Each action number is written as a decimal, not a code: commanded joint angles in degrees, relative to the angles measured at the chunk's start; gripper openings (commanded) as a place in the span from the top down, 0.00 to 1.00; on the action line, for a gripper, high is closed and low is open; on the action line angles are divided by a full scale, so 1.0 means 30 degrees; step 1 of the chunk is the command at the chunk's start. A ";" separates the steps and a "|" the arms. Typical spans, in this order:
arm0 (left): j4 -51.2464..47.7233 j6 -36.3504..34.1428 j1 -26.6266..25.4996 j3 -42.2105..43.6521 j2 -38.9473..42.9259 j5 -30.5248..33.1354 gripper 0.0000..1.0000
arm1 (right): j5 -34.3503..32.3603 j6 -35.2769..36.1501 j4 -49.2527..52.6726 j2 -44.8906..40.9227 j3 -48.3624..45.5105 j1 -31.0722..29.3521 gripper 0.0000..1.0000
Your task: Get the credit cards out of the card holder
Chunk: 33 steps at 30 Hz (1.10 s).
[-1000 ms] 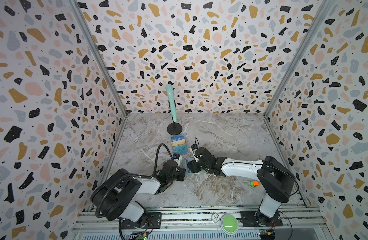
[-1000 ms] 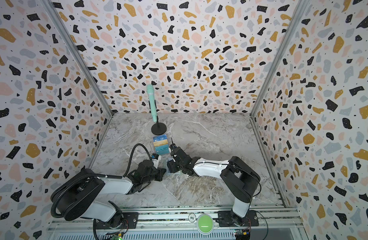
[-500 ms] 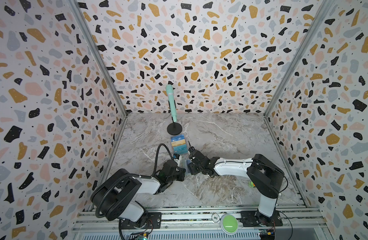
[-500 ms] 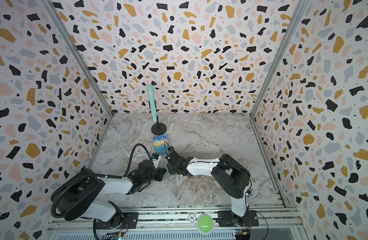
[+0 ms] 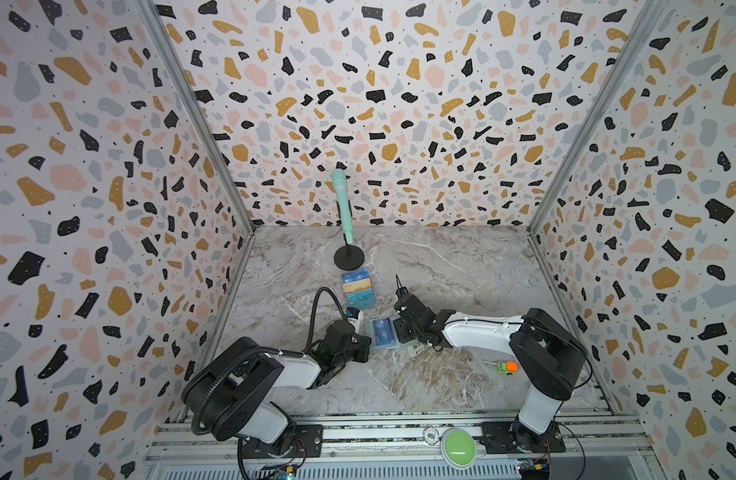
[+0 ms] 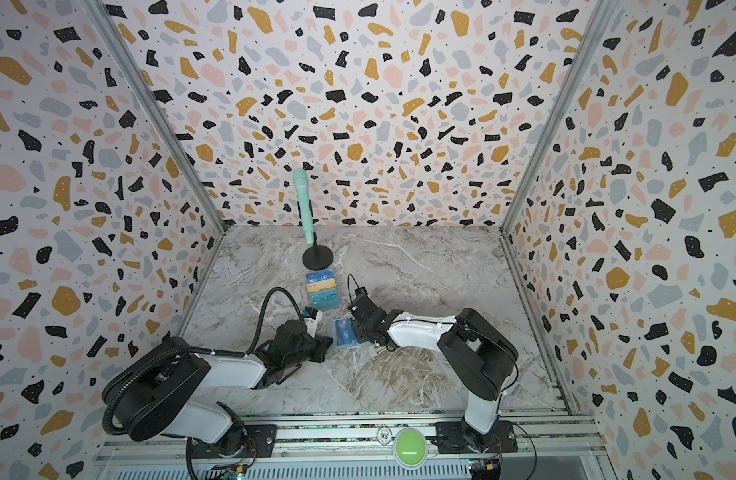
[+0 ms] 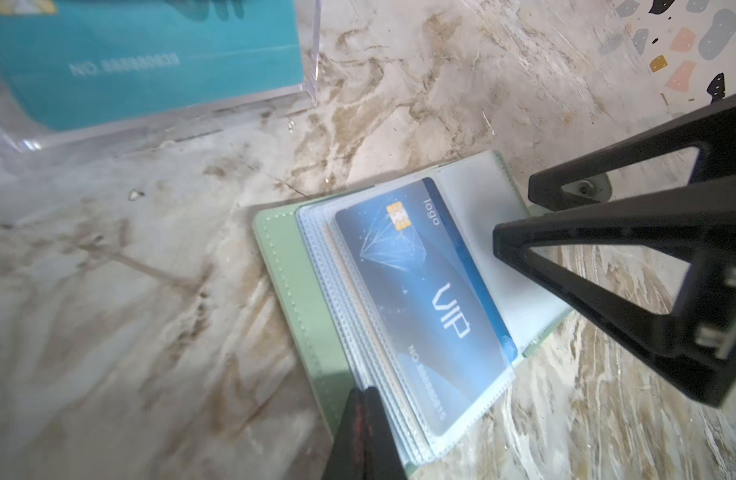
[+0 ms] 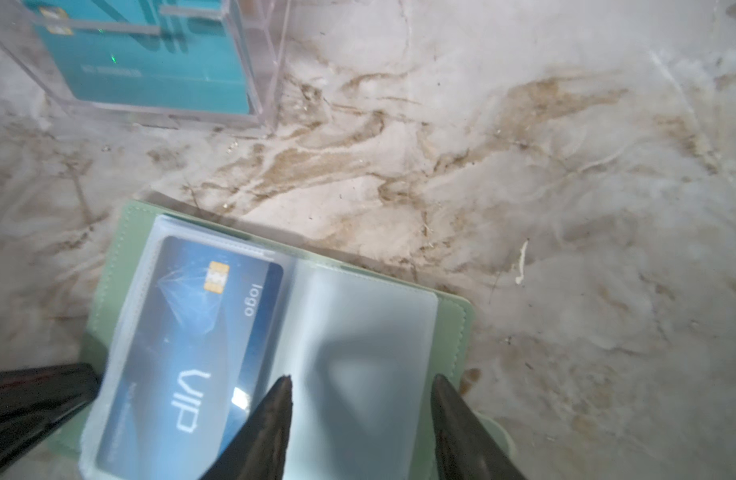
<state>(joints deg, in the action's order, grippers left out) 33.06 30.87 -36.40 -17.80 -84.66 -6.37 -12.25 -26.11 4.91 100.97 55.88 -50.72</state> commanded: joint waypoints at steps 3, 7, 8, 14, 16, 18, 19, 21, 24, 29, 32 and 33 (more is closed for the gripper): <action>-0.1322 -0.0059 0.0035 0.0653 0.0064 0.0483 0.95 | -0.0600 -0.0171 0.1139 -0.0906 -0.0415 0.0236 0.47; -0.1382 -0.0066 0.0035 0.0606 0.0137 0.0512 0.95 | -0.1310 -0.0174 0.1653 -0.1069 -0.0651 0.0303 0.49; -0.1381 -0.0092 0.0035 0.0602 0.0144 0.0512 0.95 | -0.1491 -0.0213 0.1786 -0.1099 -0.0659 0.0325 0.50; -0.1571 -0.0096 0.0035 0.0435 0.0414 0.0600 0.95 | -0.2438 -0.0064 0.2489 -0.1544 -0.0506 0.0325 0.55; -0.1721 -0.0118 0.0035 0.0290 0.0575 0.0672 0.95 | -0.2514 0.0070 0.2637 -0.1808 -0.0432 0.0326 0.57; -0.1917 -0.0127 0.0035 0.0124 0.0776 0.0743 0.95 | -0.1950 0.0318 0.2635 -0.2188 -0.0317 0.0396 0.58; -0.2041 -0.0197 0.0035 0.0027 0.0902 0.0797 0.95 | -0.1326 0.0486 0.2478 -0.2489 -0.0310 0.0437 0.59; -0.2290 -0.0282 0.0035 -0.0177 0.1162 0.0917 0.95 | 0.0287 0.0805 0.1777 -0.3135 -0.0441 0.0569 0.60; -0.2680 -0.0443 0.0035 -0.0499 0.1630 0.1125 0.95 | 0.3311 0.1050 0.0339 -0.4073 -0.0814 0.1034 0.60; -0.2918 -0.0782 0.0035 -0.0951 0.2130 0.1197 0.95 | 0.8929 0.0925 -0.1386 -0.3858 -0.0802 0.1984 0.55; -0.3209 -0.1181 0.0034 -0.1436 0.2092 0.0968 0.97 | 1.0244 0.0232 -0.1777 -0.3172 -0.0403 0.2195 0.53; -0.3280 -0.1361 0.0035 -0.1591 0.2065 0.0894 0.97 | 1.0683 -0.0005 -0.2014 -0.2915 -0.0354 0.2228 0.53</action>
<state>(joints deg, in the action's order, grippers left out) 23.81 29.06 -36.40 -20.47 -79.07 -3.73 11.55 -24.47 1.13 91.02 53.71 -44.18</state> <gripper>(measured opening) 0.048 0.474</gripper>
